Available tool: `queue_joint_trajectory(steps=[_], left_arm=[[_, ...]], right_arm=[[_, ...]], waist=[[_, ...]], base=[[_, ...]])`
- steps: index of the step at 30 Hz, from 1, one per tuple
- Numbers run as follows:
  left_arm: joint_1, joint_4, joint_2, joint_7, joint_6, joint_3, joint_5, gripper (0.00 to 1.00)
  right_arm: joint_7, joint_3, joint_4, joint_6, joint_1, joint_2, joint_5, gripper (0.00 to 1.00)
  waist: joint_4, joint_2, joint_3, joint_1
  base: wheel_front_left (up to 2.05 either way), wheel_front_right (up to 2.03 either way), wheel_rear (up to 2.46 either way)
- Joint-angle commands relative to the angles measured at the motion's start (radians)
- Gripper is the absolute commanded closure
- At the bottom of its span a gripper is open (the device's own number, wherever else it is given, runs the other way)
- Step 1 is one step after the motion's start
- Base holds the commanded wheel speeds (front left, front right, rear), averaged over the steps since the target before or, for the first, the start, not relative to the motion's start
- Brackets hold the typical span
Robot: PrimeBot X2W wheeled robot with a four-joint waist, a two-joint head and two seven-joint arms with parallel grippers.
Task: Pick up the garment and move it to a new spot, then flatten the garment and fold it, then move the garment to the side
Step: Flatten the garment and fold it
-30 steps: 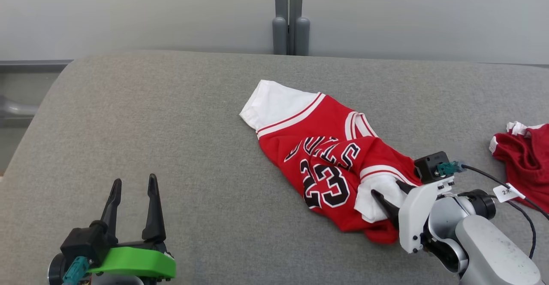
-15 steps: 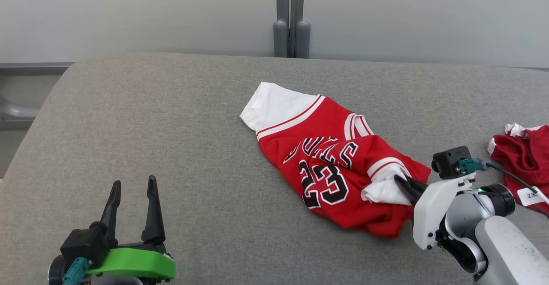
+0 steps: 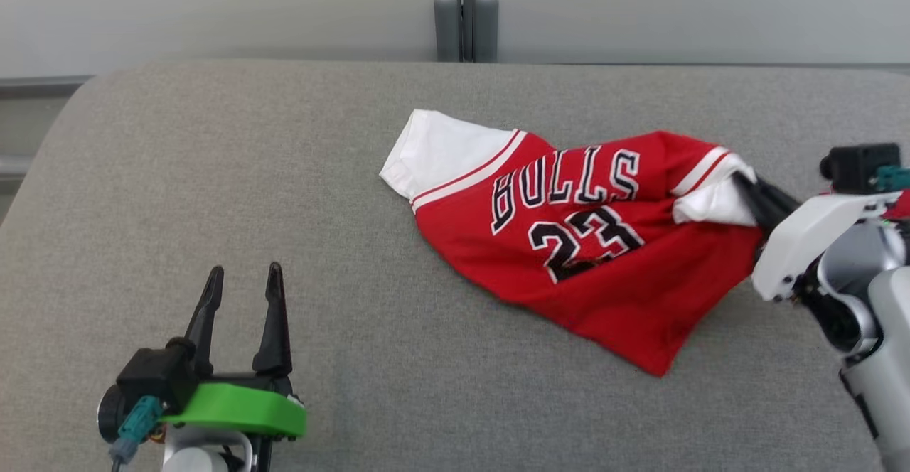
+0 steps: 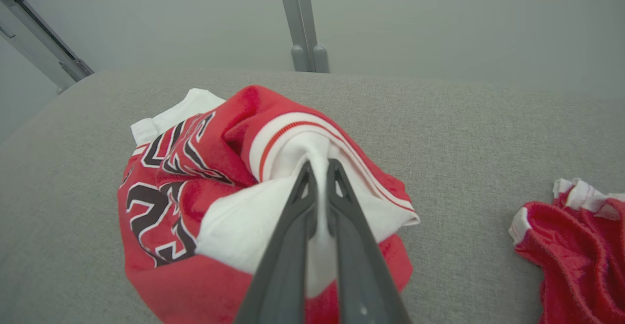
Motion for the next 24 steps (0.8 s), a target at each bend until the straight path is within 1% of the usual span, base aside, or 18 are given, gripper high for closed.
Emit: queue_joint_trajectory(steps=[1, 4, 7, 10, 12, 13, 14, 15, 19, 24], left_arm=[[-0.033, 0.003, 0.001, 0.002, -0.007, -0.004, 0.018, 0.0], [-0.07, 0.009, -0.001, 0.004, -0.018, -0.014, 0.018, 0.0], [-0.11, 0.017, -0.006, 0.001, -0.028, -0.024, 0.017, 0.0], [-0.139, 0.031, -0.013, 0.001, -0.038, -0.034, 0.021, 0.0], [-0.152, 0.043, -0.018, 0.0, -0.042, -0.039, 0.024, 0.0], [-0.157, 0.052, -0.02, 0.0, -0.045, -0.04, 0.024, 0.0], [-0.159, 0.058, -0.022, -0.001, -0.047, -0.041, 0.025, 0.0], [-0.16, 0.064, -0.026, -0.001, -0.049, -0.042, 0.027, 0.0], [-0.155, 0.082, -0.032, -0.002, -0.054, -0.04, 0.03, 0.0], [-0.124, 0.087, -0.024, -0.001, -0.055, -0.023, 0.035, 0.0]], right_arm=[[-0.019, -0.012, 0.022, 0.0, -0.042, -0.018, 0.016, 1.0], [-0.044, -0.001, 0.098, 0.0, -0.138, -0.06, 0.034, 1.0], [-0.076, 0.02, 0.181, 0.0, -0.235, -0.085, 0.055, 1.0], [-0.073, 0.028, 0.29, -0.001, -0.306, -0.106, 0.048, 1.0], [-0.078, 0.032, 0.356, 0.0, -0.351, -0.102, 0.044, 1.0], [-0.083, 0.037, 0.386, 0.0, -0.368, -0.099, 0.04, 0.8], [-0.091, 0.044, 0.408, 0.0, -0.376, -0.097, 0.035, 0.51], [-0.104, 0.051, 0.43, 0.0, -0.38, -0.09, 0.035, 0.0], [-0.179, 0.084, 0.462, 0.0, -0.382, -0.079, 0.019, 0.0], [-0.316, 0.122, 0.419, 0.0, -0.342, -0.04, 0.016, 0.0]], waist=[[0.002, 0.0, 0.064, 0.0], [0.018, 0.0, 0.127, 0.0], [0.037, 0.0, 0.181, 0.0], [0.052, 0.0, 0.211, 0.0], [0.057, 0.0, 0.216, 0.0], [0.058, 0.0, 0.215, 0.0], [0.057, 0.0, 0.211, 0.0], [0.054, 0.0, 0.203, 0.0], [0.031, 0.0, 0.16, 0.0], [-0.026, 0.0, 0.08, 0.0]], base=[[0.0, 0.0, 0.0], [0.0, 0.0, 0.0], [0.0, 0.0, 0.0], [0.0, 0.0, 0.0], [0.0, 0.0, 0.0], [0.0, 0.0, 0.0], [0.0, 0.0, 0.0], [0.0, 0.0, 0.0], [0.0, 0.0, 0.0], [0.0, 0.0, 0.0]])
